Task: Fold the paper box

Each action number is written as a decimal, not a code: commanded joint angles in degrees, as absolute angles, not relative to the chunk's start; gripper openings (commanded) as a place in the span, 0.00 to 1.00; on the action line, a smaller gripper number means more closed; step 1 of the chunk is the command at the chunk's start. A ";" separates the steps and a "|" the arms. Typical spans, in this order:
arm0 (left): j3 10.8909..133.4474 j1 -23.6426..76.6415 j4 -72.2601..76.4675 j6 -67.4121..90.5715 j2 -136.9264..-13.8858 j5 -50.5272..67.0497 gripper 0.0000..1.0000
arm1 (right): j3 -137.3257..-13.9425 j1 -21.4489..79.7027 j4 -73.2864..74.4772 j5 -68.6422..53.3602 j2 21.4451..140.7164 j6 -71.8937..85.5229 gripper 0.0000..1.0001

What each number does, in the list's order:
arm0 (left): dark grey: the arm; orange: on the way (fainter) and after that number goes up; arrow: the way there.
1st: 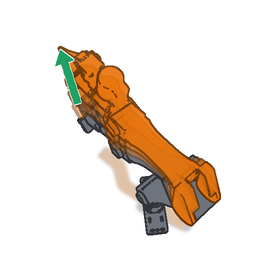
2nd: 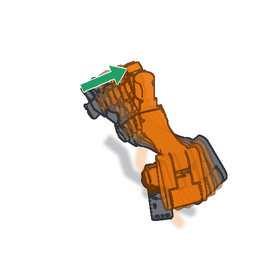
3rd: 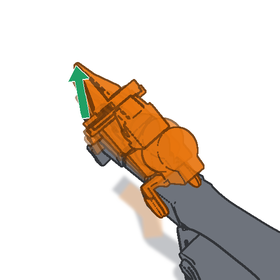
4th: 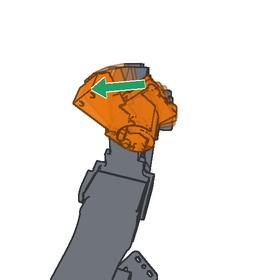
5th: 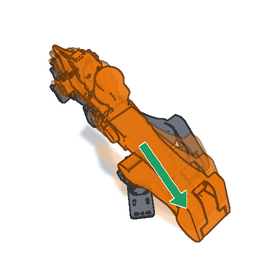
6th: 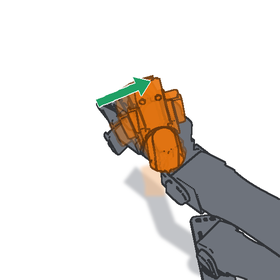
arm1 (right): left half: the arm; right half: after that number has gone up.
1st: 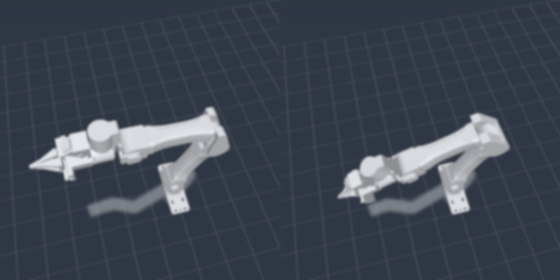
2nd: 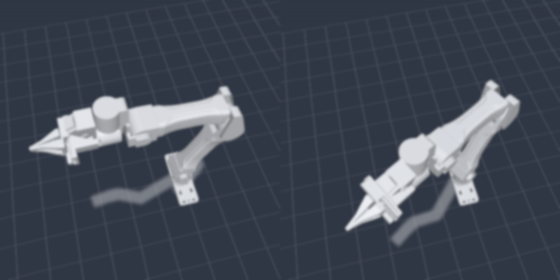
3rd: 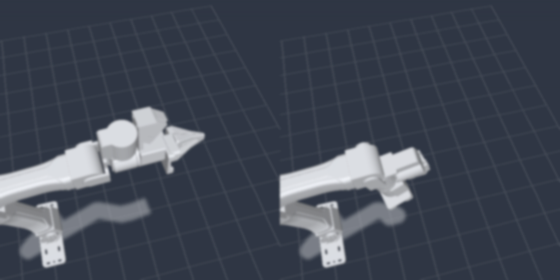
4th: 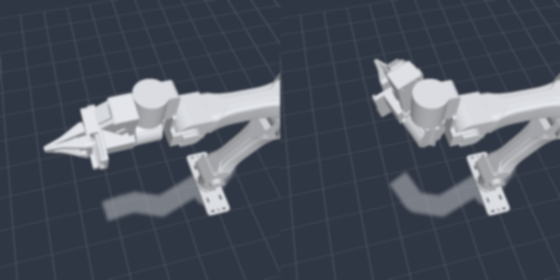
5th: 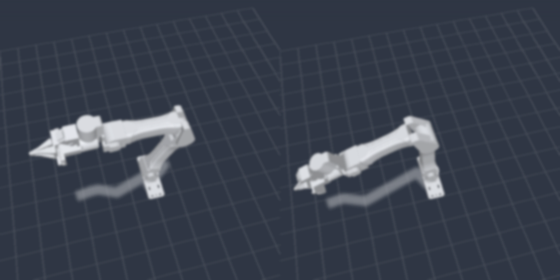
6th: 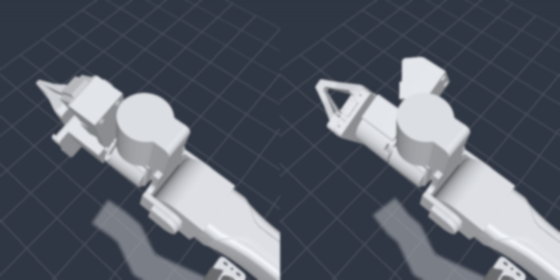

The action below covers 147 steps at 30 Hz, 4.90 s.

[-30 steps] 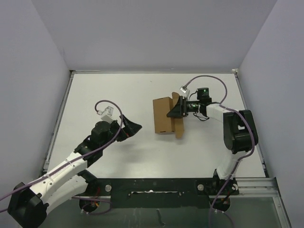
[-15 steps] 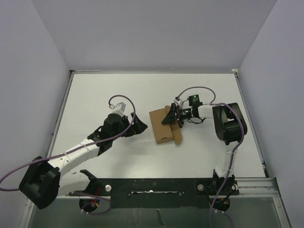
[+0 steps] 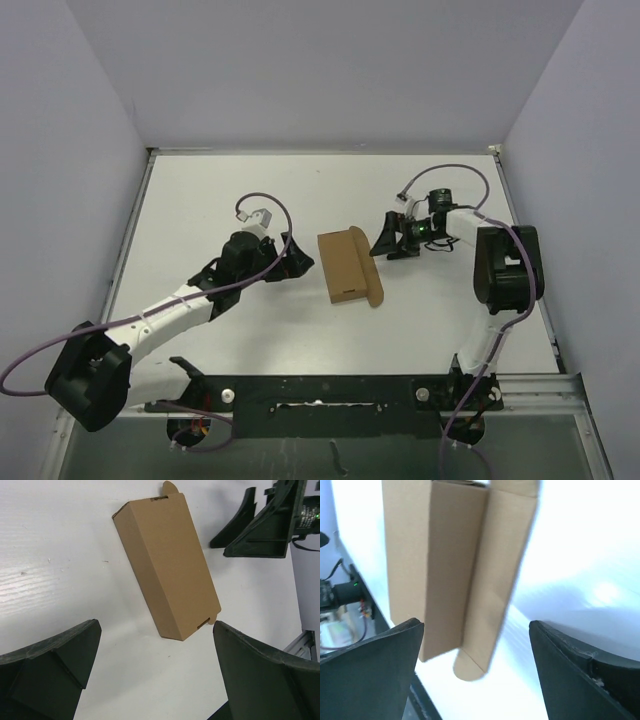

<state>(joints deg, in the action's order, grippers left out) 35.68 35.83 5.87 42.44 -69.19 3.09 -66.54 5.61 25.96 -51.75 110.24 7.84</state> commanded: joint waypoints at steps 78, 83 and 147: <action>44.73 35.80 3.75 29.84 -85.06 8.17 0.66 | -42.19 35.86 31.57 -37.70 84.98 -83.83 0.57; 47.15 35.23 3.65 29.34 -89.76 8.57 0.65 | -42.14 37.11 27.81 -34.08 86.44 -80.18 0.52; 46.32 31.88 3.87 30.76 -95.98 15.80 0.57 | -44.50 33.58 18.35 -31.89 85.30 -58.11 0.06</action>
